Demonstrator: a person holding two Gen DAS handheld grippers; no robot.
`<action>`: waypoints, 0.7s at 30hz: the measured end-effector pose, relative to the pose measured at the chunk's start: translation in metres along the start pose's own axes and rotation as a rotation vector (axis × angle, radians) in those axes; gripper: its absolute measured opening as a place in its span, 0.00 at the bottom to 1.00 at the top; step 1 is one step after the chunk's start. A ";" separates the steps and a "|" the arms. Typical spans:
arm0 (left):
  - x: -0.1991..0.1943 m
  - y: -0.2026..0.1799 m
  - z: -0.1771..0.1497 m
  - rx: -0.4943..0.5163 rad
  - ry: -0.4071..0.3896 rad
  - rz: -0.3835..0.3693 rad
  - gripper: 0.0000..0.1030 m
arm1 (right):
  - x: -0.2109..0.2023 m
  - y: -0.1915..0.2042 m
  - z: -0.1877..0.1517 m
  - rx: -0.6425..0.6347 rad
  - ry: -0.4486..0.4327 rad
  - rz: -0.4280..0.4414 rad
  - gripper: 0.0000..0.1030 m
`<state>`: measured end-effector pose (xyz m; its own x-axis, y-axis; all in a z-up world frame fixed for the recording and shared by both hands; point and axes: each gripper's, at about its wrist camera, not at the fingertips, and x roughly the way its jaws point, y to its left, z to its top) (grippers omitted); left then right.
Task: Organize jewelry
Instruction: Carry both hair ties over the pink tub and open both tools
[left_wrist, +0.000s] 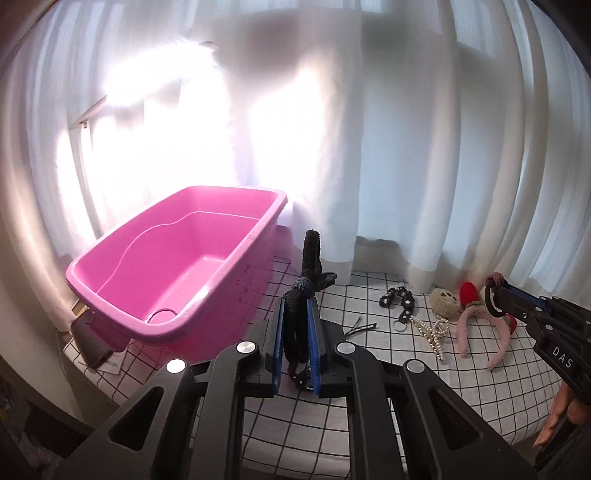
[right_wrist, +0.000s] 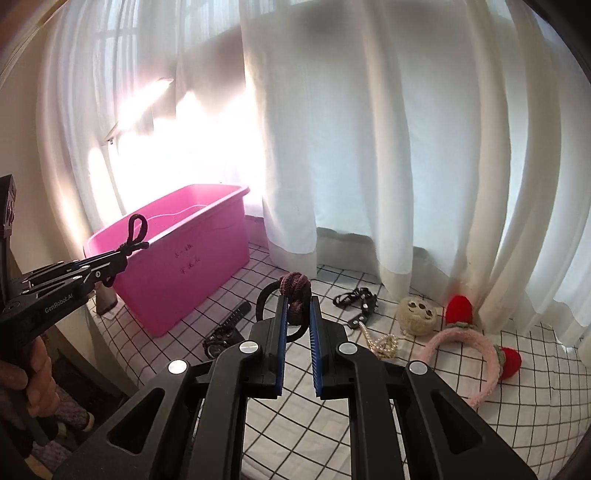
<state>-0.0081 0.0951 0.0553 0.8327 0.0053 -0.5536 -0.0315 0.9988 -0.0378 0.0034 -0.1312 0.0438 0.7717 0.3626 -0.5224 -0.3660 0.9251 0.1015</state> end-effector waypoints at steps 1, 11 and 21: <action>-0.003 0.011 0.004 -0.019 -0.005 0.025 0.12 | 0.006 0.007 0.010 -0.010 -0.009 0.029 0.11; 0.008 0.107 0.033 -0.122 -0.026 0.164 0.12 | 0.092 0.096 0.098 -0.092 -0.020 0.238 0.11; 0.071 0.176 0.046 -0.203 0.120 0.177 0.12 | 0.194 0.169 0.134 -0.144 0.139 0.315 0.11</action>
<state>0.0714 0.2734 0.0474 0.7332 0.1609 -0.6607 -0.2908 0.9525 -0.0907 0.1614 0.1106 0.0733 0.5355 0.5991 -0.5953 -0.6514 0.7416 0.1603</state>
